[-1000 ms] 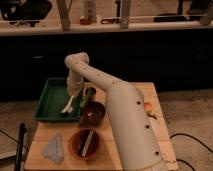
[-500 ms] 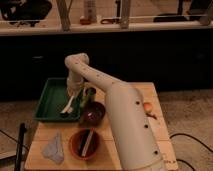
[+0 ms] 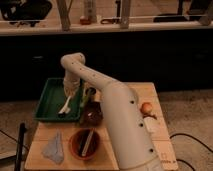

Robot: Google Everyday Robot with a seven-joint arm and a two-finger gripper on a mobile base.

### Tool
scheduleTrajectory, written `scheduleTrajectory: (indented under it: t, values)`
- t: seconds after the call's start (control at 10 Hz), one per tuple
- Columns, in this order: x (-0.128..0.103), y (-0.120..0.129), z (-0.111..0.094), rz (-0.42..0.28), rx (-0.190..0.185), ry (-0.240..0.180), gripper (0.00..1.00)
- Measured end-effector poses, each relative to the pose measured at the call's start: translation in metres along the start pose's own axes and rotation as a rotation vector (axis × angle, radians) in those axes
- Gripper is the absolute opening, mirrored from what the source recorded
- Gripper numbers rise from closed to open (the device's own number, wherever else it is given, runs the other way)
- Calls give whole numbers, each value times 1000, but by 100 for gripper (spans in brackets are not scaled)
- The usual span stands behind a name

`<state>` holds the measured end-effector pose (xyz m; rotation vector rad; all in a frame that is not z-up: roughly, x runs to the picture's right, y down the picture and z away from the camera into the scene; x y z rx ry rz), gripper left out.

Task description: Place brush in tray

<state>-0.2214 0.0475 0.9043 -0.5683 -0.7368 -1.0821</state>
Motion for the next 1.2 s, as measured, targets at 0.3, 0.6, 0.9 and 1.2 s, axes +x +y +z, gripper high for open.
scheduleTrajectory:
  t: [0.3,0.6,0.9,1.2]
  values:
    - [-4,-11,1,-35,1,-10,1]
    - [-8,-15,1,-54,10,-21,27]
    - [-10,-19,-1,-70,18,-25,57]
    - [-10,-21,-1,-82,23,-26,80]
